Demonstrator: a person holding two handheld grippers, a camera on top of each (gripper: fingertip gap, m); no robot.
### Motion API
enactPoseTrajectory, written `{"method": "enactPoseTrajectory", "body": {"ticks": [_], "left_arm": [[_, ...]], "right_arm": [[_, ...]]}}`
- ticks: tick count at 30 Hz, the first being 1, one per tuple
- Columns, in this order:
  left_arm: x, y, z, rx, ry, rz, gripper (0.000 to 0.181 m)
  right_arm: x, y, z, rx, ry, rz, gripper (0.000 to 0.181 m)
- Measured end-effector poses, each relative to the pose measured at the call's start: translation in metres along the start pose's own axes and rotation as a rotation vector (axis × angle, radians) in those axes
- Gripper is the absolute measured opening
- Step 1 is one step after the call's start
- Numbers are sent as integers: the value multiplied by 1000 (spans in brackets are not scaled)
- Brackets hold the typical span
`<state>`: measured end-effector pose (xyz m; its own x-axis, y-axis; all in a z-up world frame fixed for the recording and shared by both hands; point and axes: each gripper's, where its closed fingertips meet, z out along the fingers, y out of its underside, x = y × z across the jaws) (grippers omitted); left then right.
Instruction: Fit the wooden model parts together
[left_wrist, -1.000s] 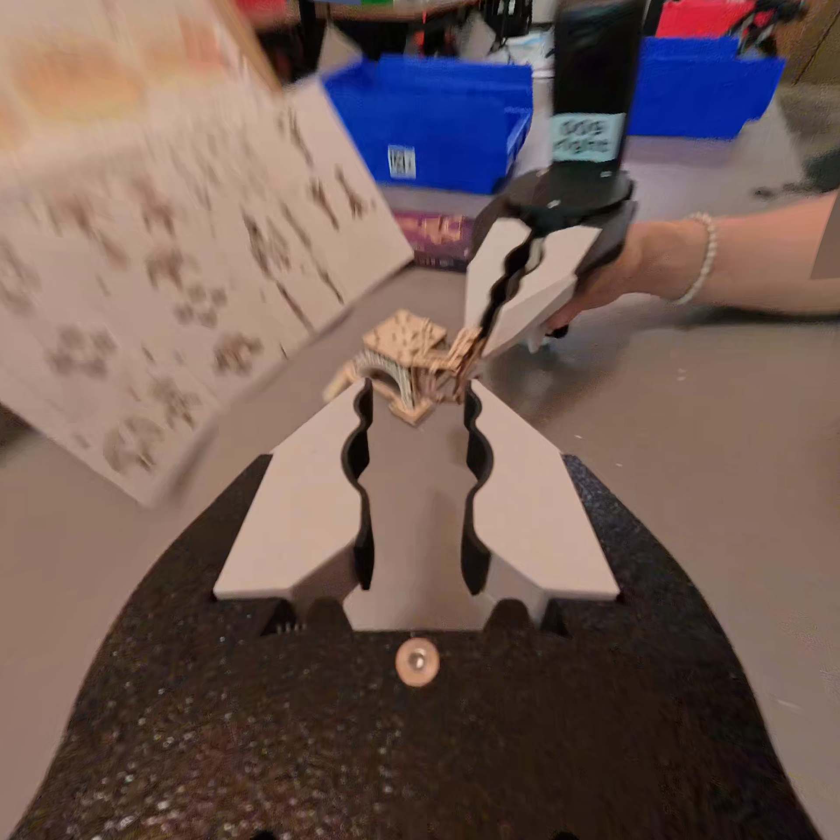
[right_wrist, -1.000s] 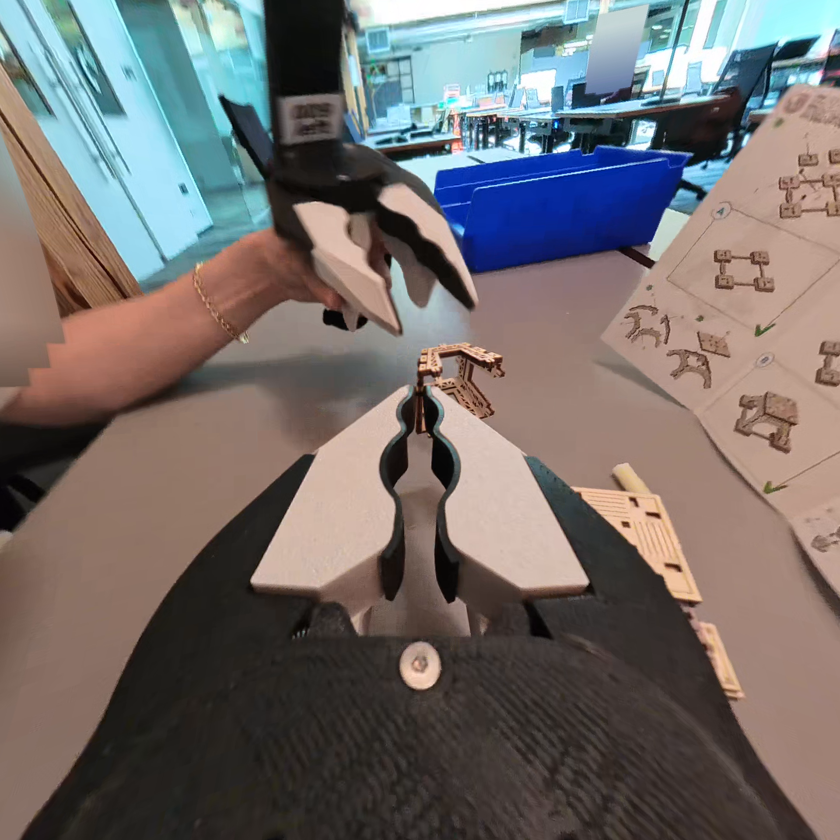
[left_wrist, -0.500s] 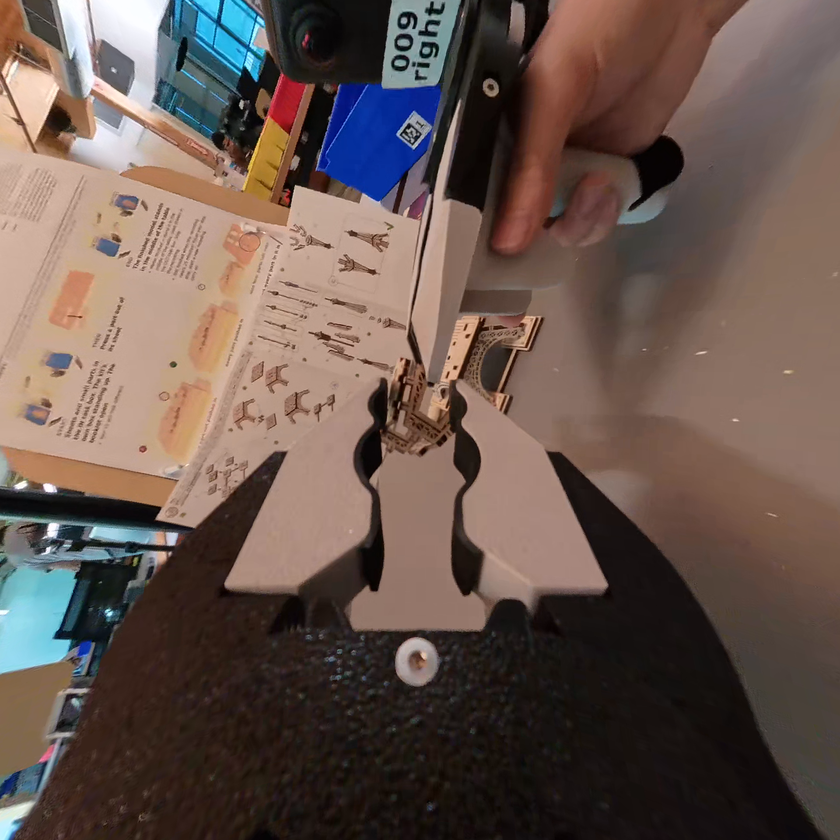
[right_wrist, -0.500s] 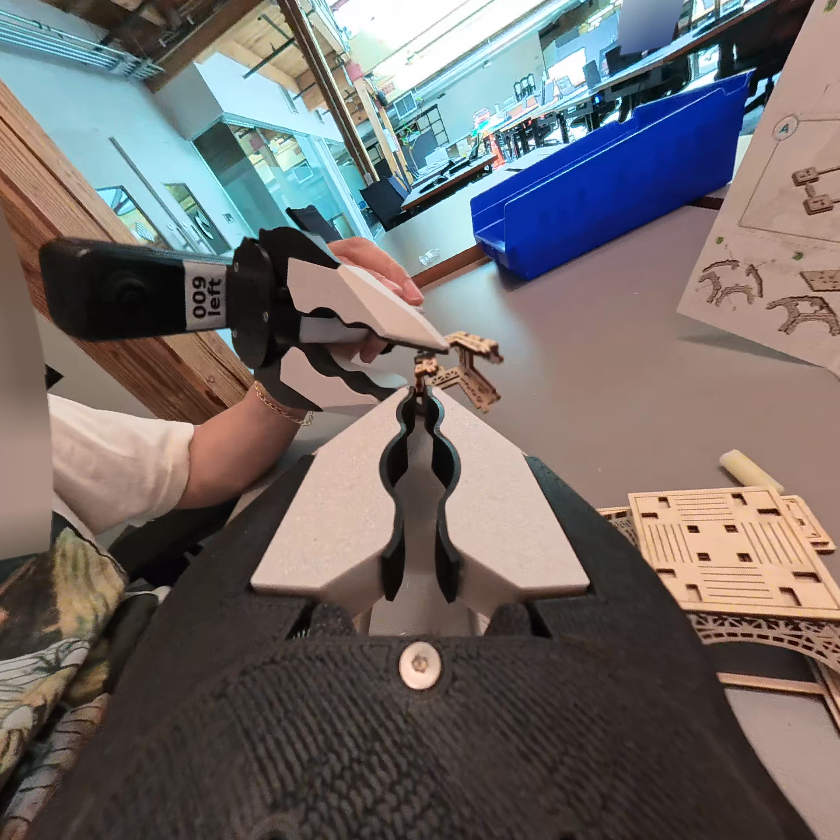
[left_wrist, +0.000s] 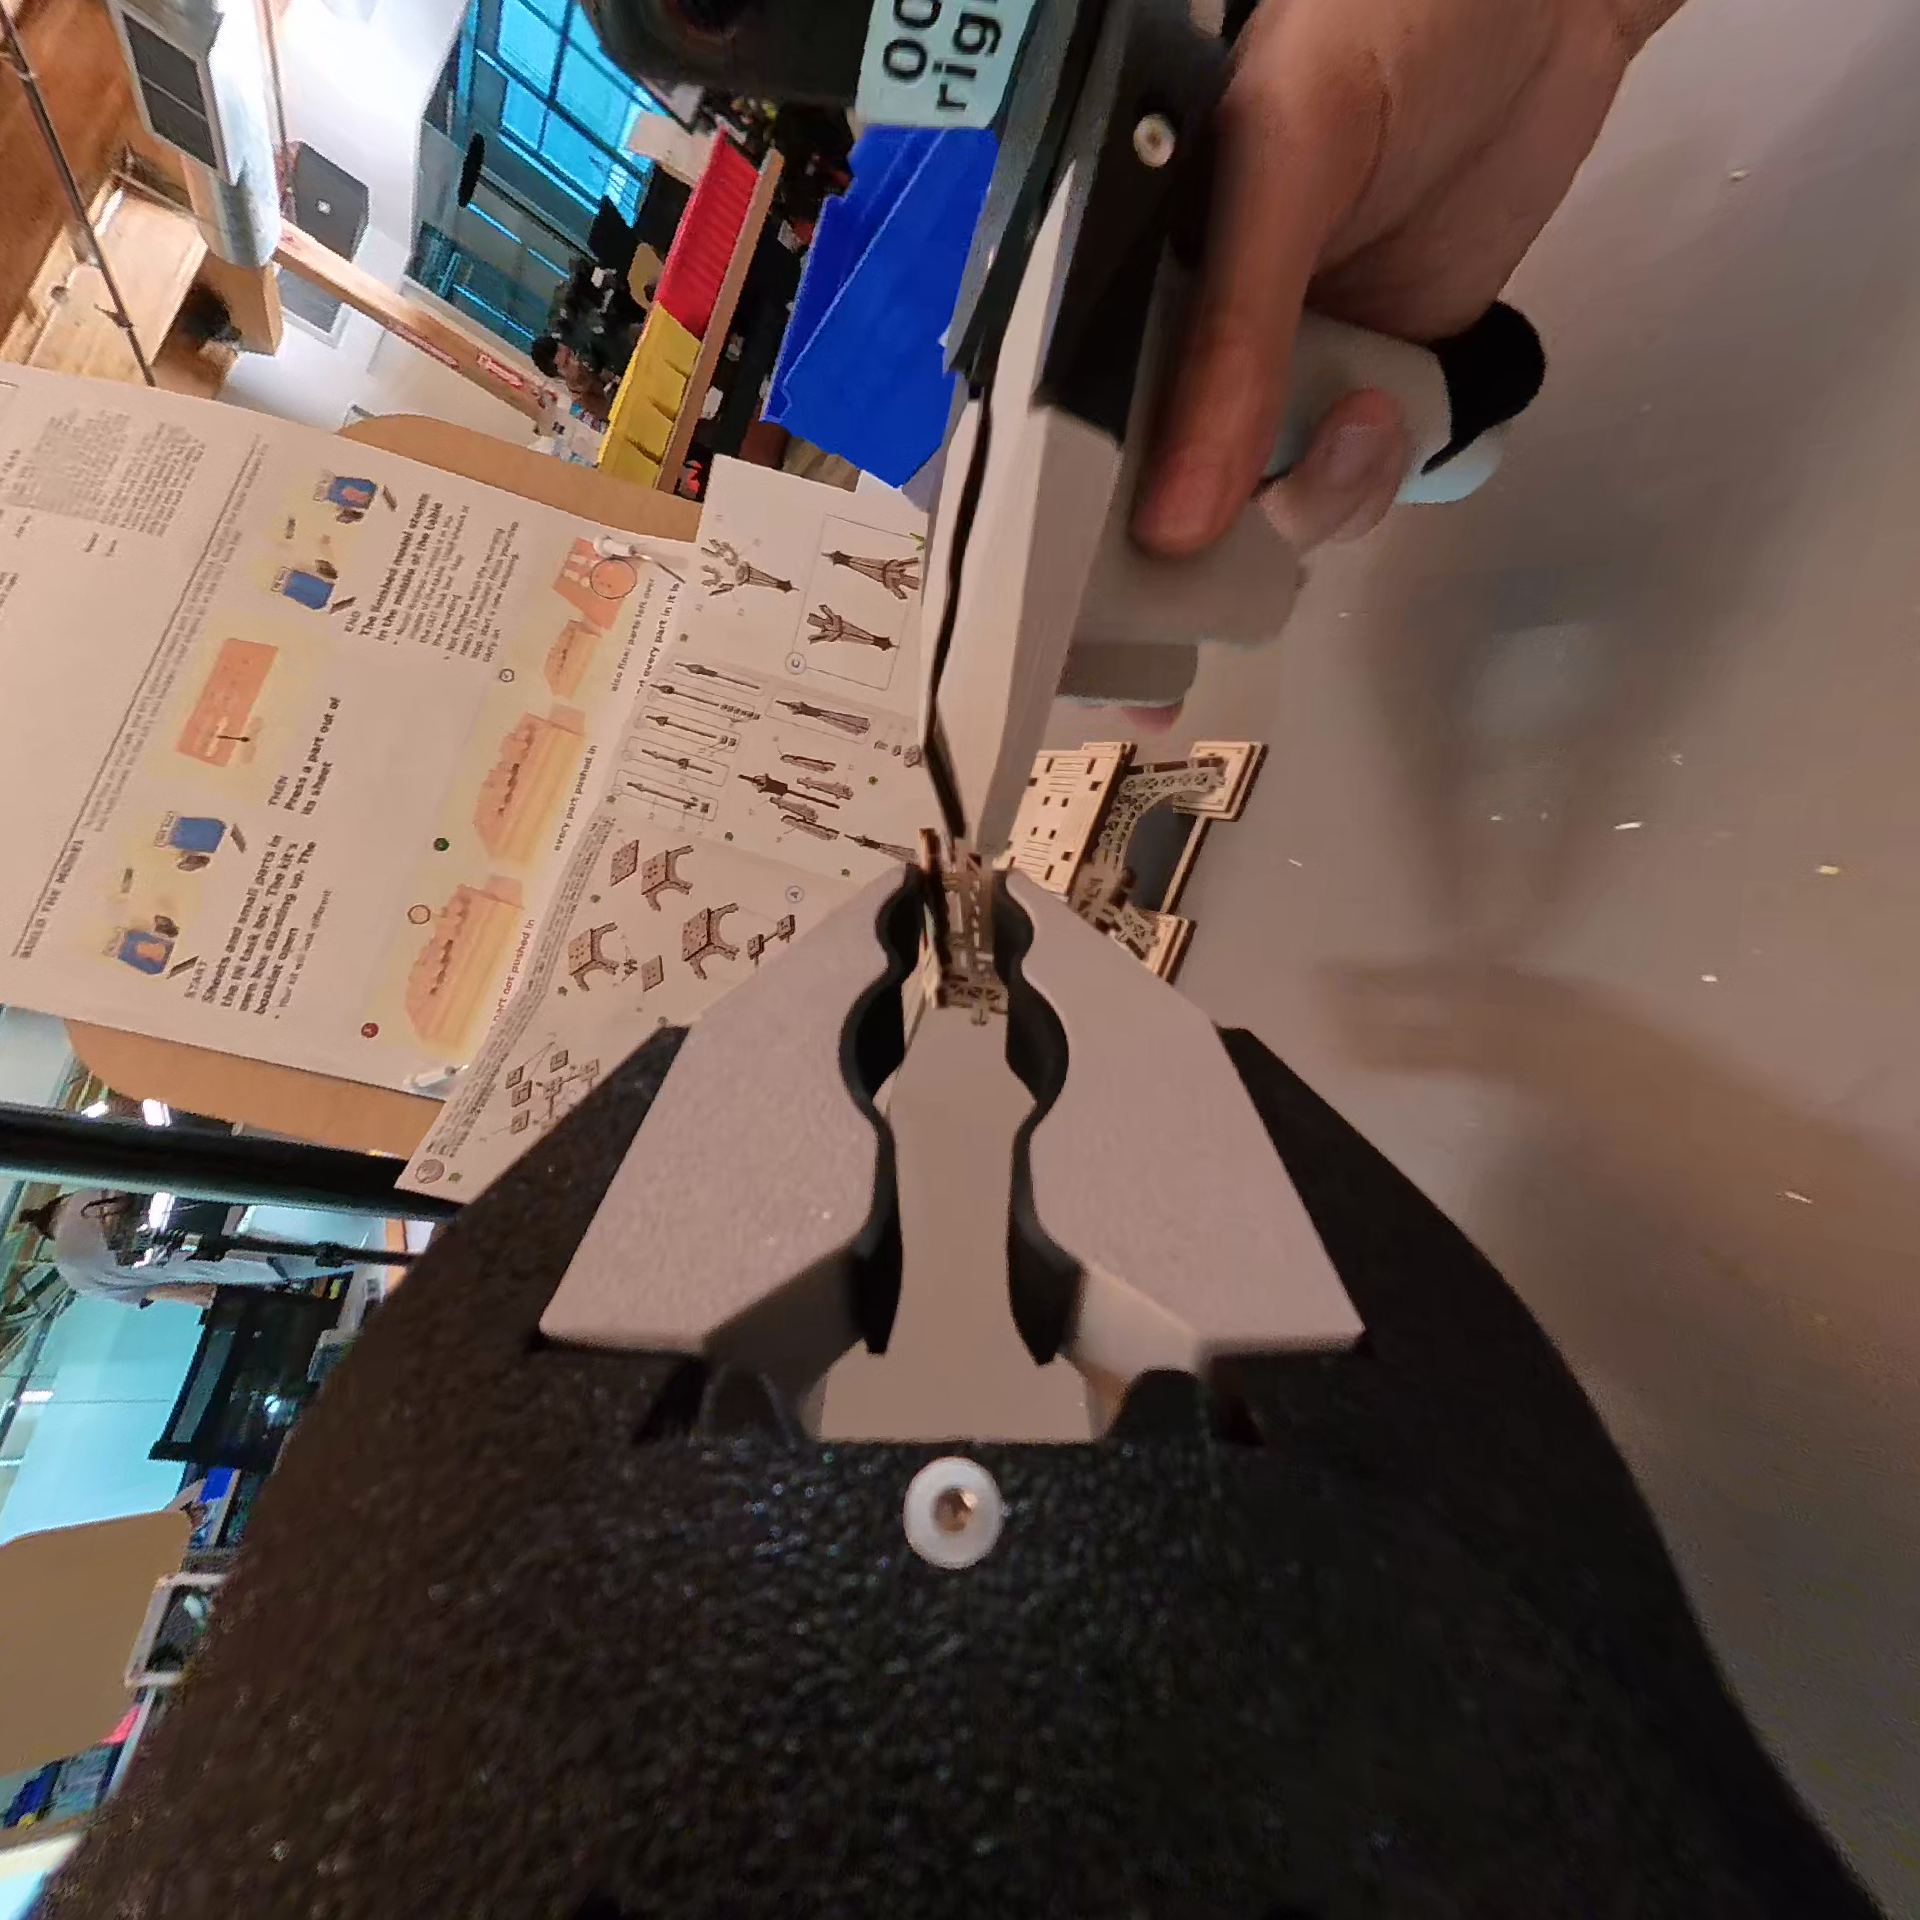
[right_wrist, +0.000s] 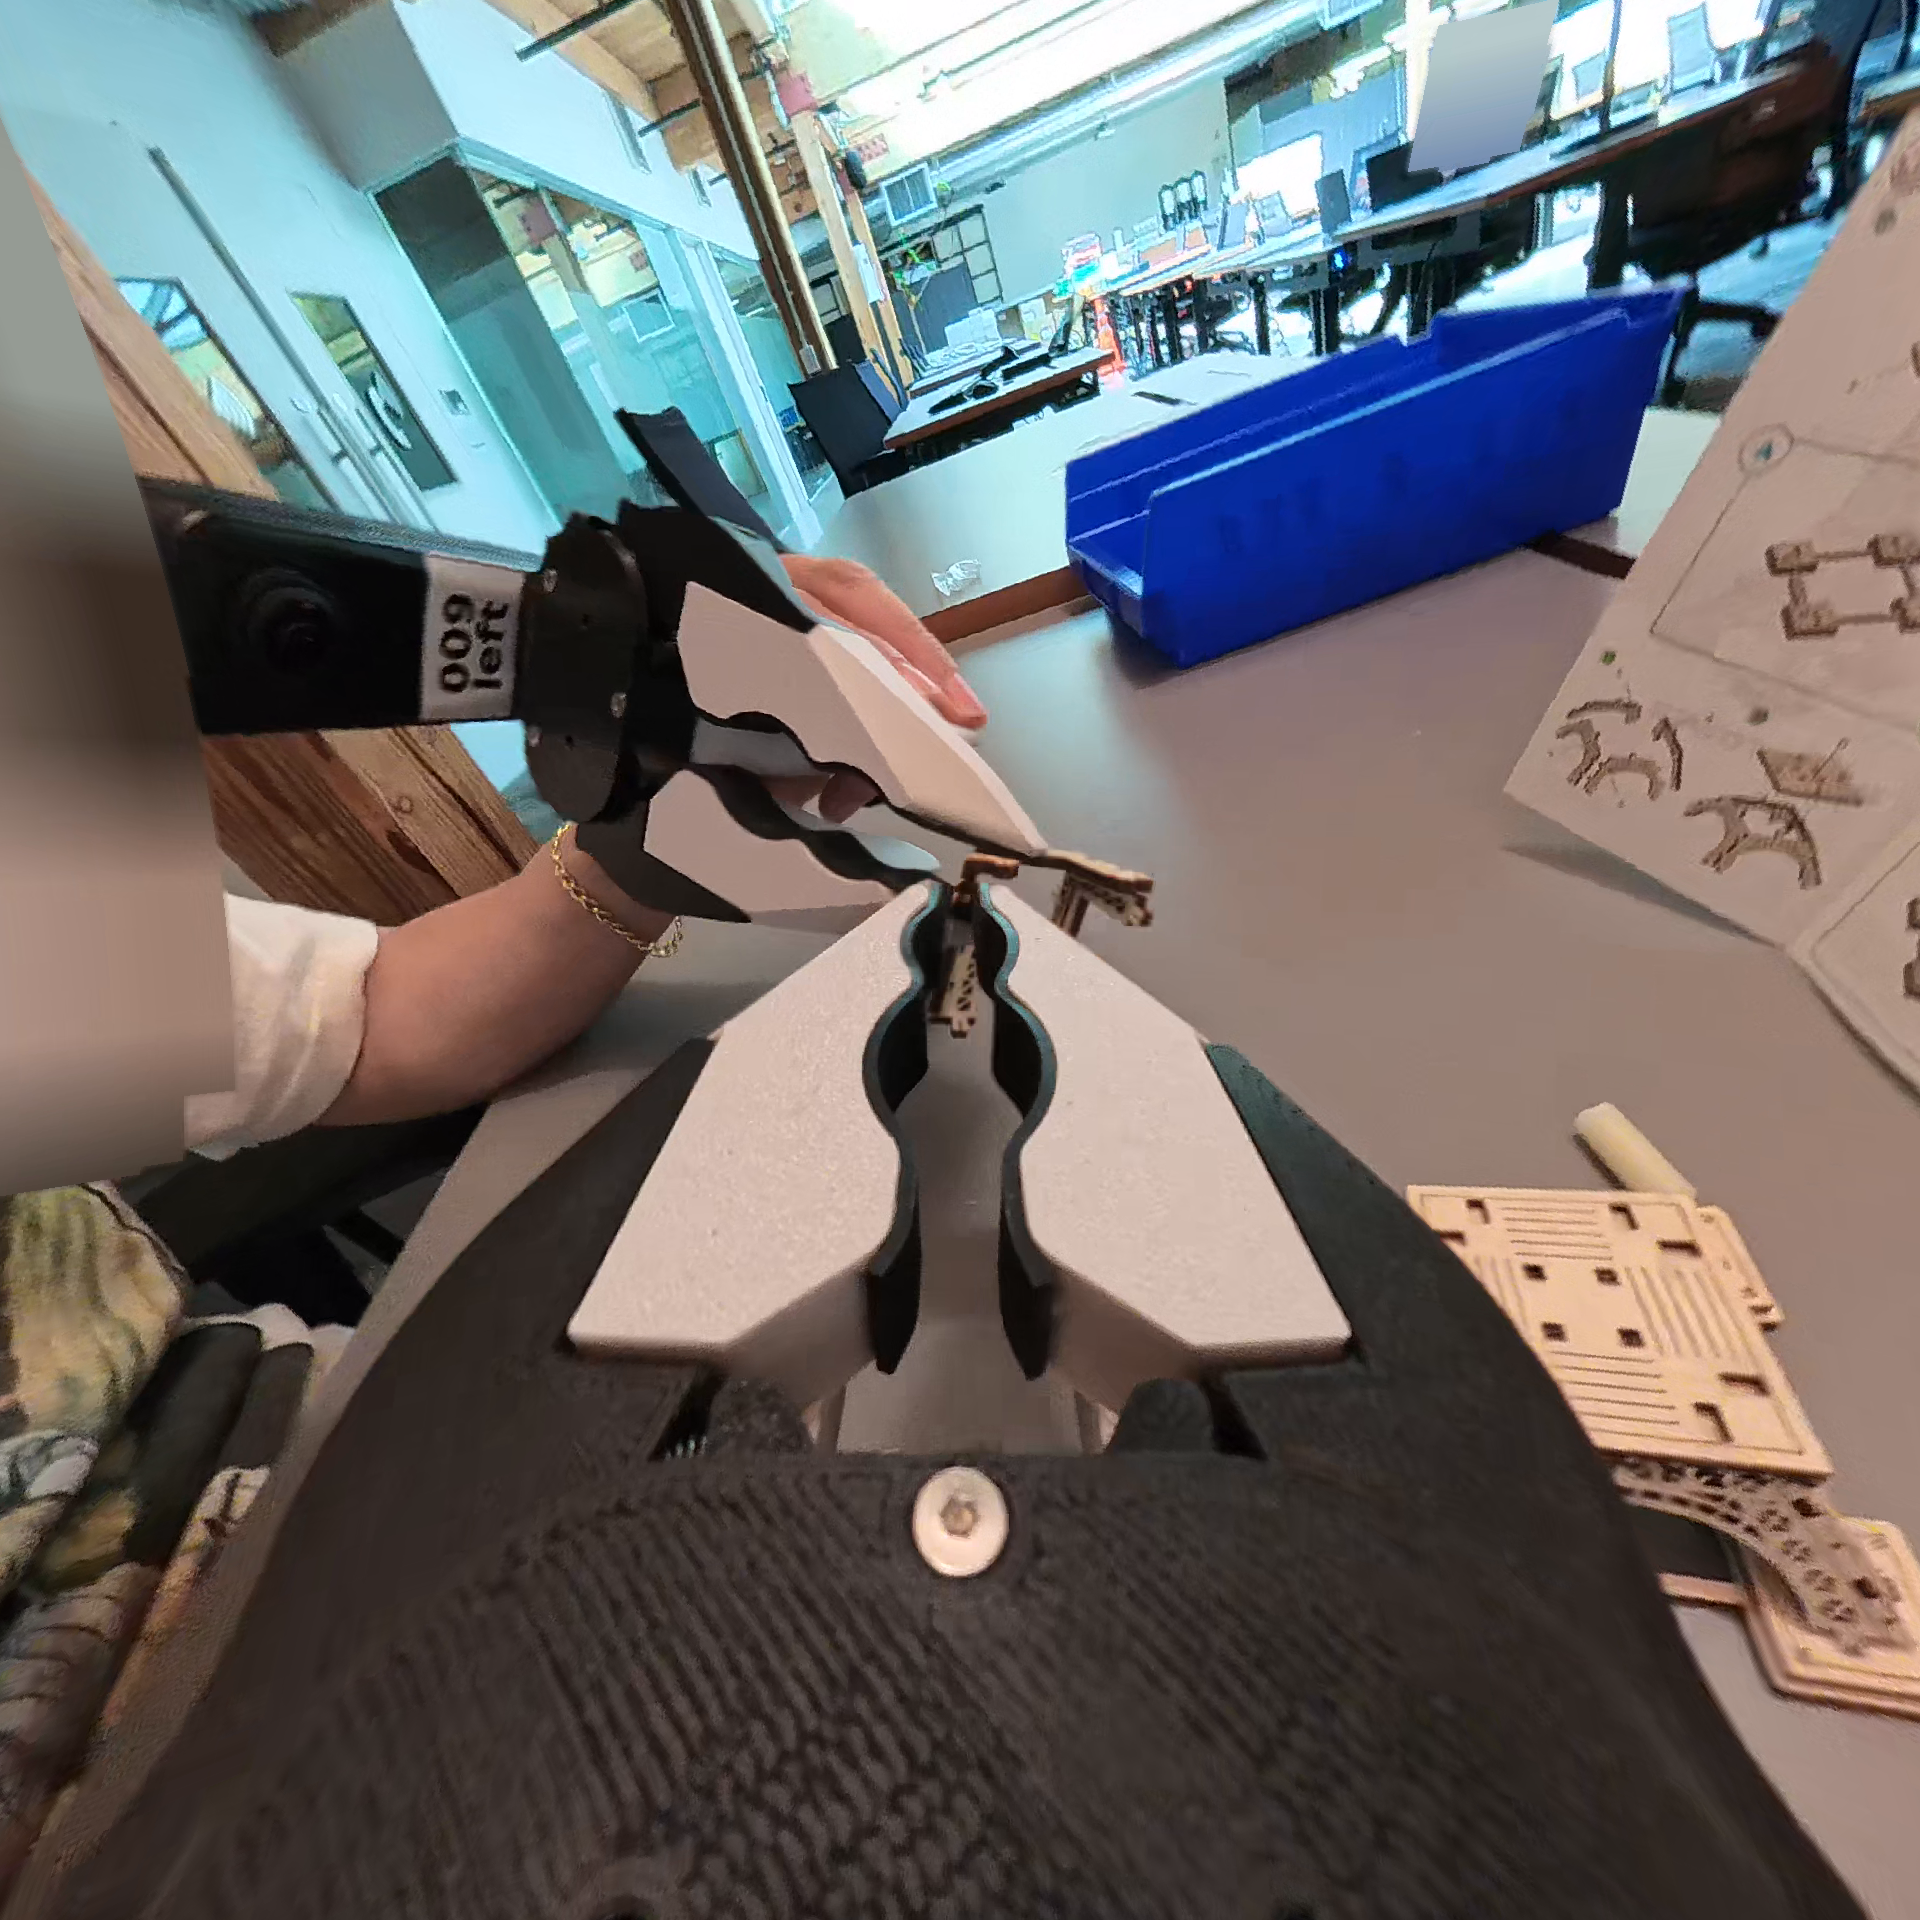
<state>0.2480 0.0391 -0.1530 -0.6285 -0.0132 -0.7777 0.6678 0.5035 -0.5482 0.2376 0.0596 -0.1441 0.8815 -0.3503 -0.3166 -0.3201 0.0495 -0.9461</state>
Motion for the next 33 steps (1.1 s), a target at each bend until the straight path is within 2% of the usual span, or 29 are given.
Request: {"method": "enactPoseTrajectory", "body": {"ticks": [1,5,9,12,15,18,21,26,28,30,33], "left_arm": [[-2,2,0,-3,-8,-3,11],[-5,6,-1,10,-11,-33,11],[-2,6,0,17,-4,-24,11],[2,2,1,34,18,-23,11],[7,-6,-1,85,50,-45,11],[8,-12,-4,129,67,-65,11],[8,-14,-6,153,81,-83,11],[12,-16,-6,160,102,-77,11],[13,-16,-6,162,109,-78,11],[13,-17,-7,169,116,-84,11],[13,-16,-7,165,115,-80,11]], "right_arm": [[-2,-2,-3,-4,-7,-39,7],[5,-6,-14,-37,70,-229,0],[14,-5,-18,-77,136,-336,5],[14,-10,-21,-99,216,-605,14],[9,-12,-19,-129,305,-966,7],[-1,-8,-14,-170,316,-1195,7],[-2,-3,-11,-213,306,-1251,13],[2,10,-8,-303,318,-1385,10],[3,6,-7,-279,361,-1434,0],[2,3,-7,-267,384,-1476,0],[0,-4,-9,-224,428,-1505,9]]}}
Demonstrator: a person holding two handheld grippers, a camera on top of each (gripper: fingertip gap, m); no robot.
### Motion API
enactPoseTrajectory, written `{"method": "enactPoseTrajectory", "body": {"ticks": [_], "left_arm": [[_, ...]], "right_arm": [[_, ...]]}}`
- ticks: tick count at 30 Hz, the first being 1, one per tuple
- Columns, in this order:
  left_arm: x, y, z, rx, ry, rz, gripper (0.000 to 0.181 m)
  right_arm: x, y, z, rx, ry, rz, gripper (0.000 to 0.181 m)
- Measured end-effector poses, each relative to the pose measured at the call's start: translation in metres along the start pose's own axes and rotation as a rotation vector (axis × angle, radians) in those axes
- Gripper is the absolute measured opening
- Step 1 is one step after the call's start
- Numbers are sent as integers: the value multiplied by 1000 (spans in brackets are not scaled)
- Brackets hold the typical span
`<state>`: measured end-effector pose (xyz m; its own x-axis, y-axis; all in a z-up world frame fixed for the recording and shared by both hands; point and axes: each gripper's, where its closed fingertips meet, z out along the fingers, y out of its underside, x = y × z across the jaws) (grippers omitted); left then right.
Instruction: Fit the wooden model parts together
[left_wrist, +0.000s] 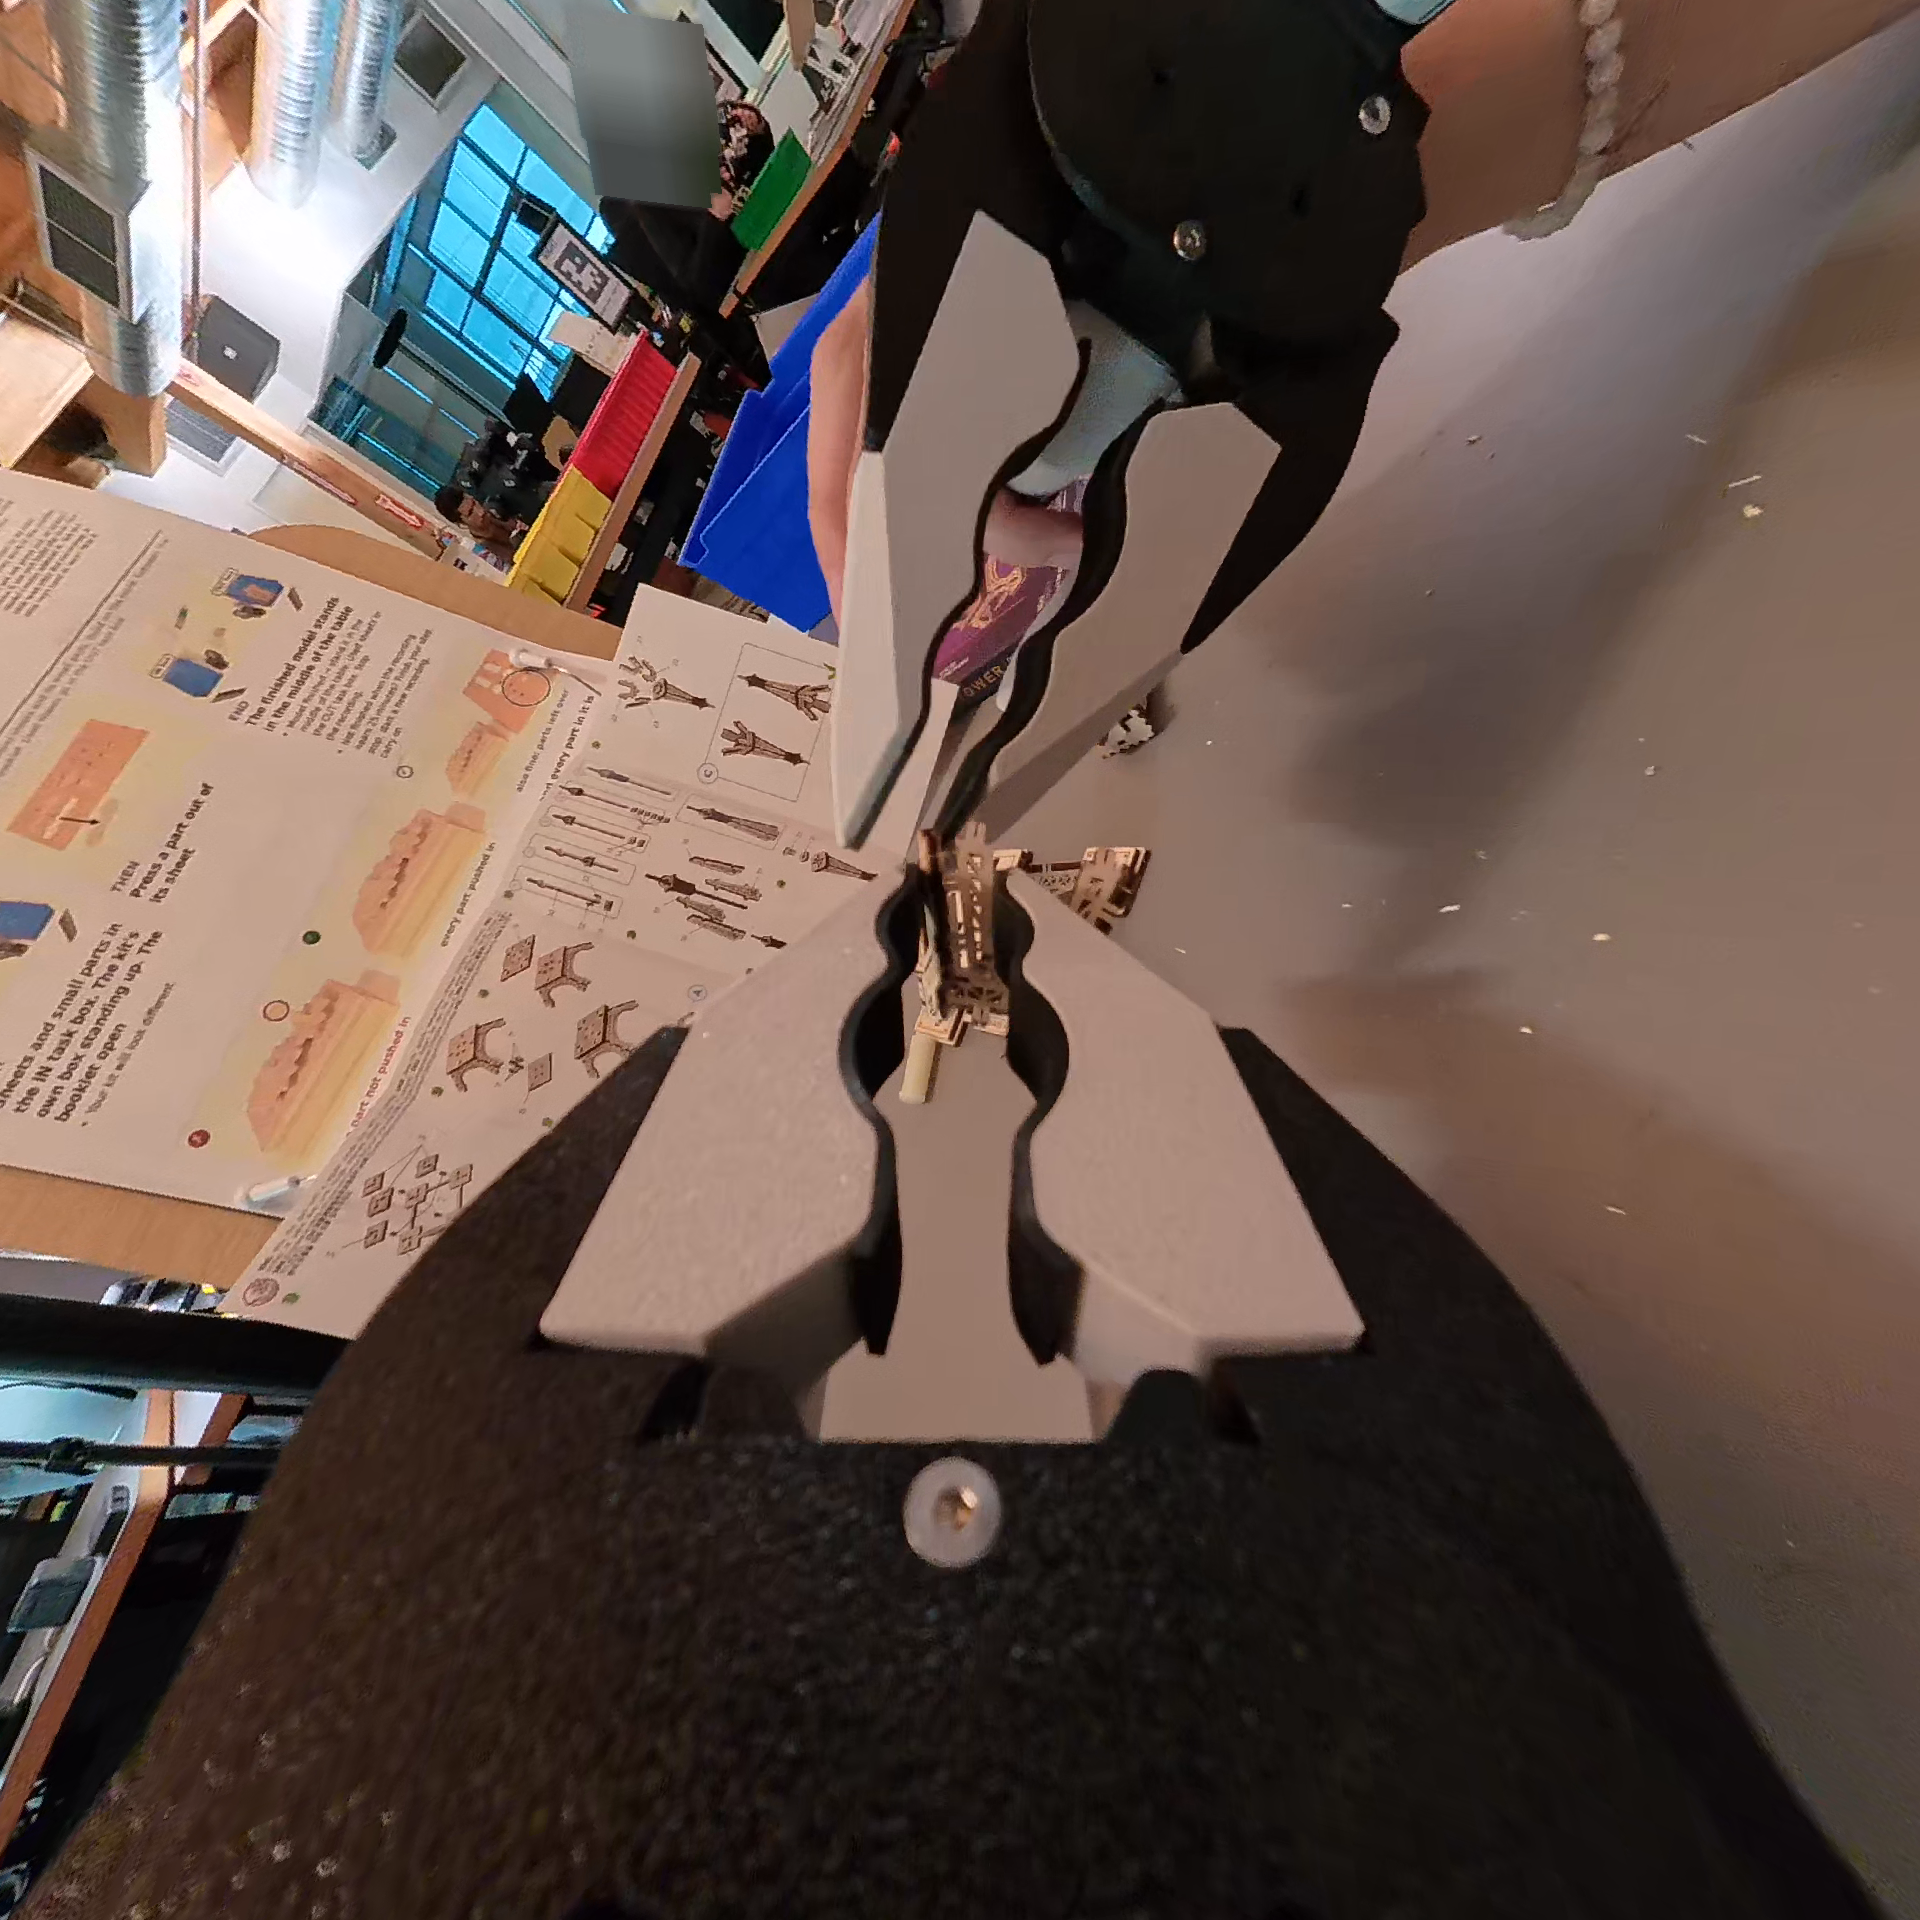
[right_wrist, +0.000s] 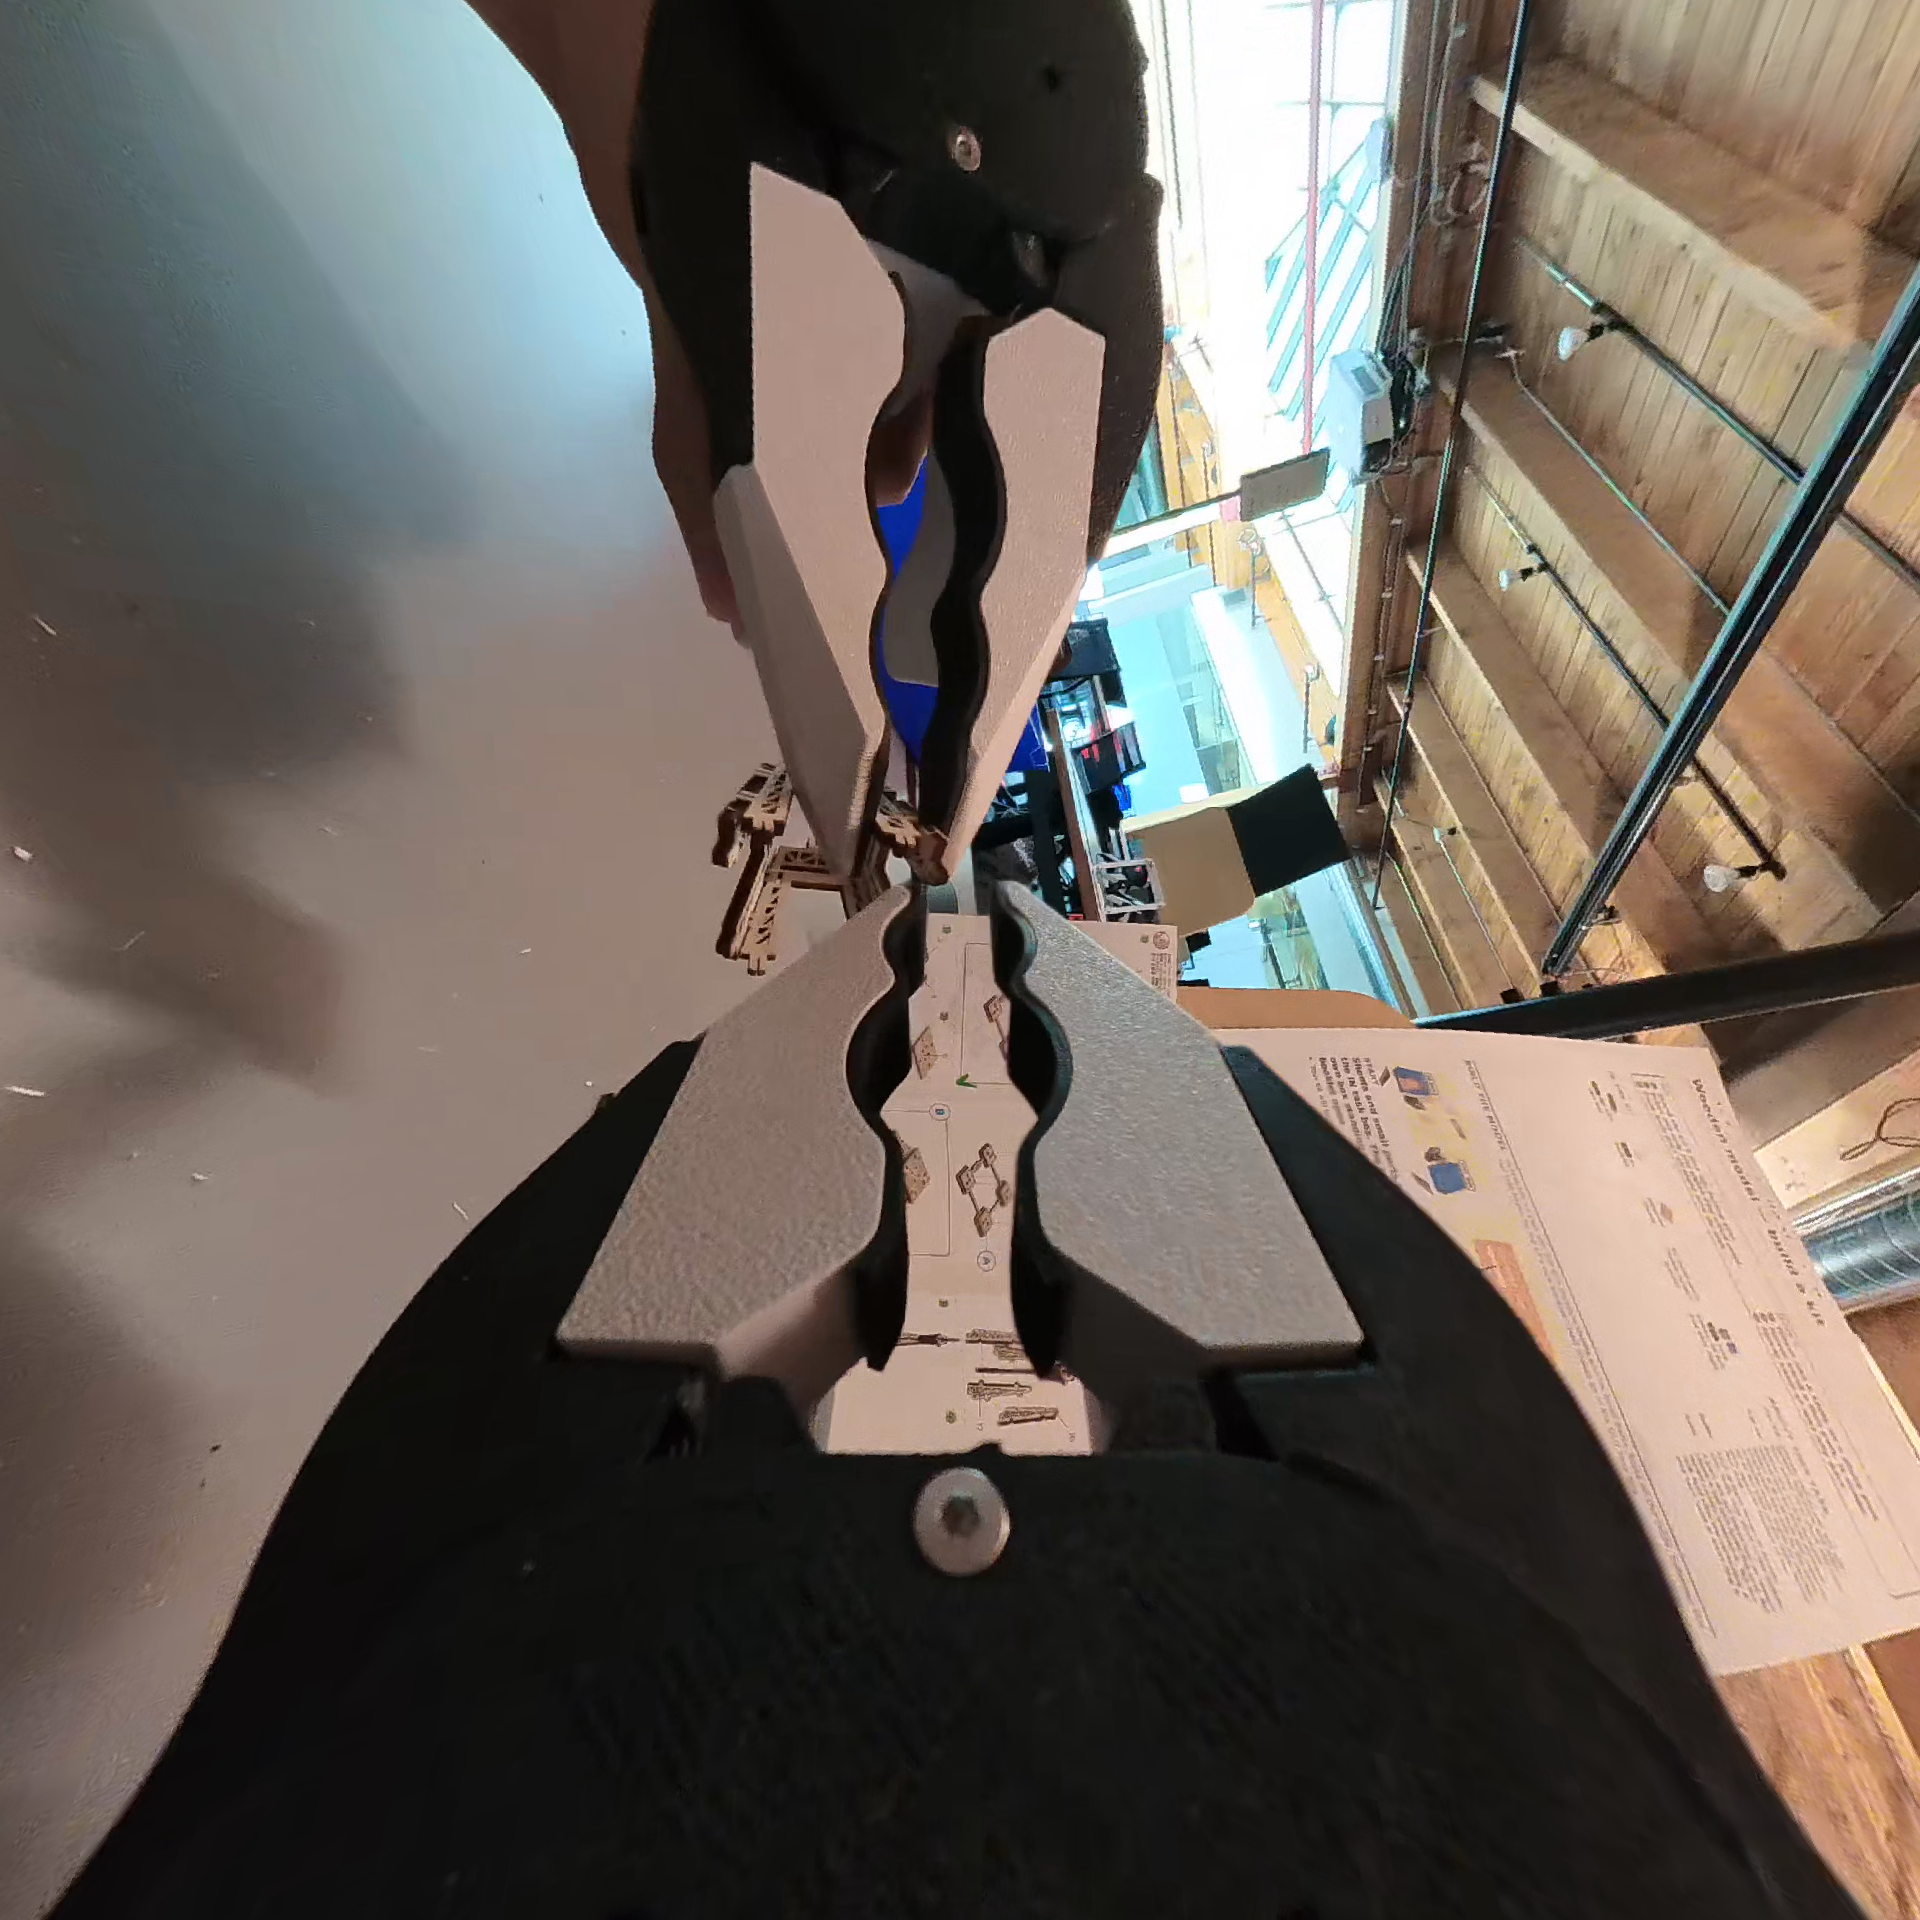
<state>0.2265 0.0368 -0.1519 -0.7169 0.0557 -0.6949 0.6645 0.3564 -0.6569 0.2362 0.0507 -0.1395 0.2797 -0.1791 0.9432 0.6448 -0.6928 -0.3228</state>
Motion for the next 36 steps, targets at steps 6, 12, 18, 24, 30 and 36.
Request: {"method": "enactPoseTrajectory", "body": {"ticks": [6,12,18,24,30,36], "left_arm": [[-5,5,1,-23,-26,-9,11],[-2,5,3,-18,-9,-16,11],[-7,6,3,-8,-40,-30,16],[-20,4,-1,-21,-143,50,19],[-30,-5,-5,-100,-277,274,18],[-52,-24,-8,-204,-543,436,15]], "right_arm": [[2,-5,-3,24,14,-23,9],[-5,-2,-3,10,-19,-62,3],[-3,0,-3,-14,10,-77,0],[2,12,-3,-63,28,19,0],[20,27,-4,-153,75,196,0],[47,37,-8,-286,239,459,0]]}}
